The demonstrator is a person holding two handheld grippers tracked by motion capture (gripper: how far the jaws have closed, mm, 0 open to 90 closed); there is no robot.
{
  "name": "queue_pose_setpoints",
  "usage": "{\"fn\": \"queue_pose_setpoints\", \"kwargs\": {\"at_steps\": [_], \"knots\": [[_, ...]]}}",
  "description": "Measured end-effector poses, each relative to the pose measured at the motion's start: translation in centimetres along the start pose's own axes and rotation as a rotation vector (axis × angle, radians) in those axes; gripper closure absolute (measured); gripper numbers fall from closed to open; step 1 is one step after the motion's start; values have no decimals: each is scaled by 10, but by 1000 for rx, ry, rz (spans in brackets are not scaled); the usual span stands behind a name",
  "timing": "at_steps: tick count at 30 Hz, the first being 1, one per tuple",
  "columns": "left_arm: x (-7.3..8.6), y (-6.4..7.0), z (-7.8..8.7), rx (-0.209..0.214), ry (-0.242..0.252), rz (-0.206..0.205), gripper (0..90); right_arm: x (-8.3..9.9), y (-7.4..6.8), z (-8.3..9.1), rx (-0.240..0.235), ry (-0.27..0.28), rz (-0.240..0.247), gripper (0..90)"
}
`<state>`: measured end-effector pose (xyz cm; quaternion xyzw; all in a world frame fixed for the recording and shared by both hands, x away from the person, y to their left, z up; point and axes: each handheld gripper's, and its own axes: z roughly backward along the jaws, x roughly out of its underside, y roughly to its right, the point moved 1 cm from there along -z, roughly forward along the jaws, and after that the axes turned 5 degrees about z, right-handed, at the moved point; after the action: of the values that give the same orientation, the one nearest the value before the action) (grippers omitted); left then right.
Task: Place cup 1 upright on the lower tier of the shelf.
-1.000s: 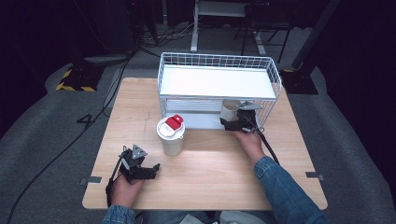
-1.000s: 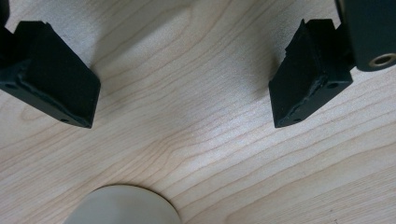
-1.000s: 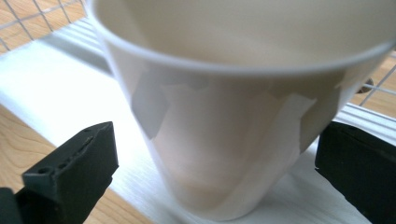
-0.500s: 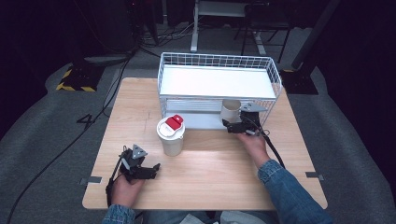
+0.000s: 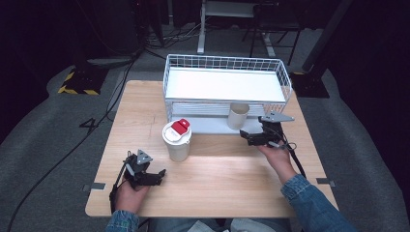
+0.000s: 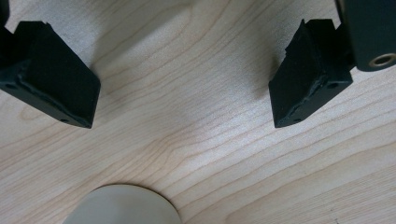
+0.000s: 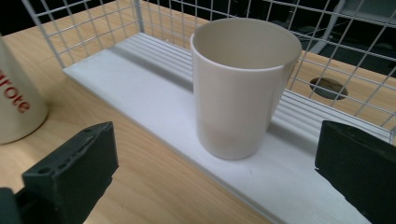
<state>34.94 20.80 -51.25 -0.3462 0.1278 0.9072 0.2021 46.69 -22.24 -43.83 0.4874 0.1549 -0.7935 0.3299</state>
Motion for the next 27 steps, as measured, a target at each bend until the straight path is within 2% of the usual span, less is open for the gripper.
{"fn": "queue_pose_setpoints", "kwargs": {"at_steps": [1,3,5,12,20,24,27], "knots": [[0,0,0,0,0,0,94,0,0,0,0,0,0,0],[0,1,0,-6,0,5,94,2,0,14,-30,-24,18,0],[0,1,0,-7,0,5,94,2,1,17,-31,-24,23,0],[1,1,1,-8,-1,1,94,9,-2,50,-42,-49,54,0],[1,1,1,-10,0,6,94,24,-5,77,-22,-54,58,0],[1,1,1,-10,-1,5,94,37,-4,90,-20,-75,41,2],[1,1,1,-10,-1,5,94,51,-5,100,-1,-86,33,14]]}}
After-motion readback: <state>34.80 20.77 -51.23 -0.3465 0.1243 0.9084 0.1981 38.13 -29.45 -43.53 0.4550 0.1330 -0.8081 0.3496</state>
